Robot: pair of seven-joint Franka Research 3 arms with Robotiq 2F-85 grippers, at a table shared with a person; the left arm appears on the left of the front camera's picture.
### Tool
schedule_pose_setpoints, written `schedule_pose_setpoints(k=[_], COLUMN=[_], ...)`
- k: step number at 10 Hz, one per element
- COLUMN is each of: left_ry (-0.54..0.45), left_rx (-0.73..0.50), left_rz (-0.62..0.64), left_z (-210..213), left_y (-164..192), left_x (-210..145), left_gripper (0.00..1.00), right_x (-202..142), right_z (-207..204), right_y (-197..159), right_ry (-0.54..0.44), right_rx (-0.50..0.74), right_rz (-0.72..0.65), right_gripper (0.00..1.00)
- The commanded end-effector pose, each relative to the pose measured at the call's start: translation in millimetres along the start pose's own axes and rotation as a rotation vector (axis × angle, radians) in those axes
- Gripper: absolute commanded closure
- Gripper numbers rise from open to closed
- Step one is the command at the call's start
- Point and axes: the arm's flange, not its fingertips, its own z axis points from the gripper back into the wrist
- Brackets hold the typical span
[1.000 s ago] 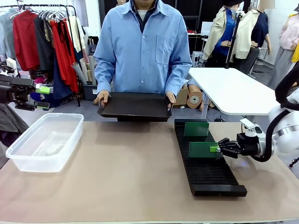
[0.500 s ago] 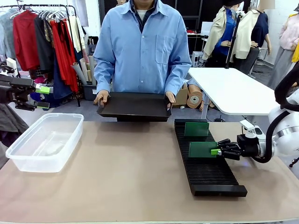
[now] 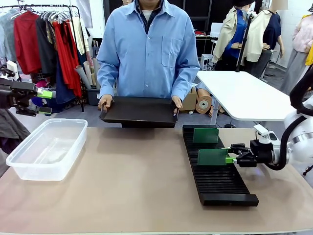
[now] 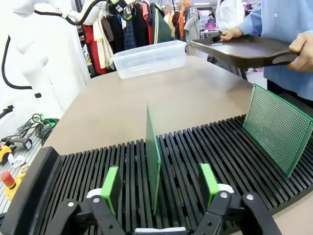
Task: Sort PCBs into racks and boxes based on the side picked up.
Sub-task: If the short side of the Blank PCB is picked up, insert it into the PCB Rack ; if the long side is picked up, place it in the Organizing box.
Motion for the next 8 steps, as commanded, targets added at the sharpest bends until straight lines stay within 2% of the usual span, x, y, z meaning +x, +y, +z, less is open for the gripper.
schedule_pose_setpoints(k=[1,8], left_ry=[-0.001,-0.001], left_rx=[-0.003,-0.003], left_rz=[-0.001,-0.001], left_z=[0.4,0.4], left_y=[-1.0,-1.0], left_x=[0.2,0.2], left_gripper=[0.00,0.00], right_x=[11.7,4.8], right_z=[-1.3,-0.3], right_y=[11.3,2.5], right_ry=[-0.037,-0.017], right_rx=[-0.035,-0.011], right_rz=[-0.025,0.001], right_gripper=[0.00,0.00])
